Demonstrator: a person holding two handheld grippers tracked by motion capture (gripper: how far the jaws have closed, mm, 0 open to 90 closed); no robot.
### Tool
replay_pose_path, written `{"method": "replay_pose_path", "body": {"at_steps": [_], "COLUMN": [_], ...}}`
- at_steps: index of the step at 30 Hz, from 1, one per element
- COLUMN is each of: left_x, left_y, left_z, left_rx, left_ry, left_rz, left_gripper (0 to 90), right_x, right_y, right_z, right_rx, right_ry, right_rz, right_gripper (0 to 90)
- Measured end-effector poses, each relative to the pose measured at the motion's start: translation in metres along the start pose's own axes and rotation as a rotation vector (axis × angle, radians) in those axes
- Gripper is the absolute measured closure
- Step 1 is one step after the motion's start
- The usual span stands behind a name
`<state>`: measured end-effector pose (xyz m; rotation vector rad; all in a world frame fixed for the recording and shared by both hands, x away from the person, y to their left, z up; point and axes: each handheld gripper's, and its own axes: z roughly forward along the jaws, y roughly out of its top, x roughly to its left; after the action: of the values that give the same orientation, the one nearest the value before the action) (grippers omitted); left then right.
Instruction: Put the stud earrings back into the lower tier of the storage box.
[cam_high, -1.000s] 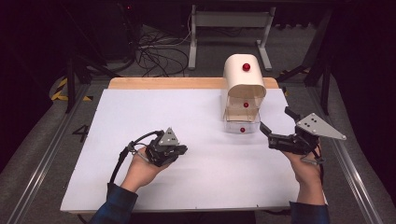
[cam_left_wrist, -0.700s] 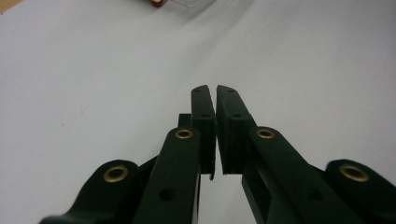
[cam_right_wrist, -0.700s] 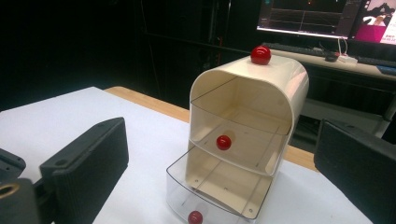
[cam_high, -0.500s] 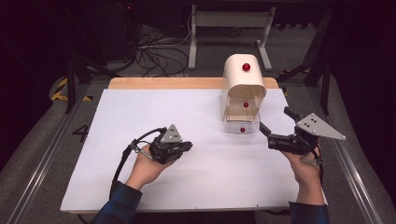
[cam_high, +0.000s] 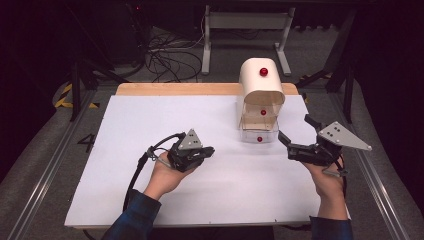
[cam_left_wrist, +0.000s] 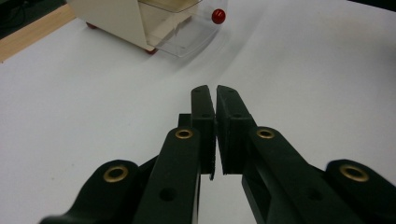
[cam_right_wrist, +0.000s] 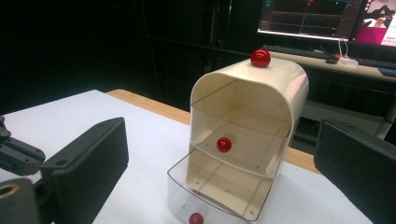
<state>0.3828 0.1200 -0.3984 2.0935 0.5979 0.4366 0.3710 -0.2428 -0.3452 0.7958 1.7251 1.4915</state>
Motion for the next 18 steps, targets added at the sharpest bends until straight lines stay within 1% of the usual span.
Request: {"method": "replay_pose_path", "body": {"at_steps": [6,9,10,13,17,18], "left_x": [0.0,0.001,0.0,0.0,0.0,0.0], "left_y": [0.004,0.007,0.007,0.01,0.014,0.015], "left_z": [0.002,0.005,0.006,0.009,0.012,0.013], "left_rx": [-0.033,-0.047,-0.053,-0.063,-0.085,-0.088], "left_ry": [0.007,0.003,-0.004,0.0,0.002,0.004], "left_rz": [0.0,-0.006,-0.011,-0.001,-0.003,-0.004], "left_gripper": [86.7,86.7,86.7,86.7,86.6,86.7], "right_x": [0.0,0.0,0.0,0.001,0.002,0.001], "right_y": [0.0,0.0,0.001,0.001,0.001,0.001], "right_z": [-0.001,-0.003,-0.003,-0.004,-0.003,-0.003], "right_rx": [-0.008,-0.011,-0.014,-0.019,-0.021,-0.022], "right_ry": [0.005,0.004,0.004,0.006,0.012,0.013], "right_rz": [0.002,0.005,0.01,0.012,0.018,0.012], "right_gripper": [3.5,3.5,3.5,3.4,3.5,3.5]}}
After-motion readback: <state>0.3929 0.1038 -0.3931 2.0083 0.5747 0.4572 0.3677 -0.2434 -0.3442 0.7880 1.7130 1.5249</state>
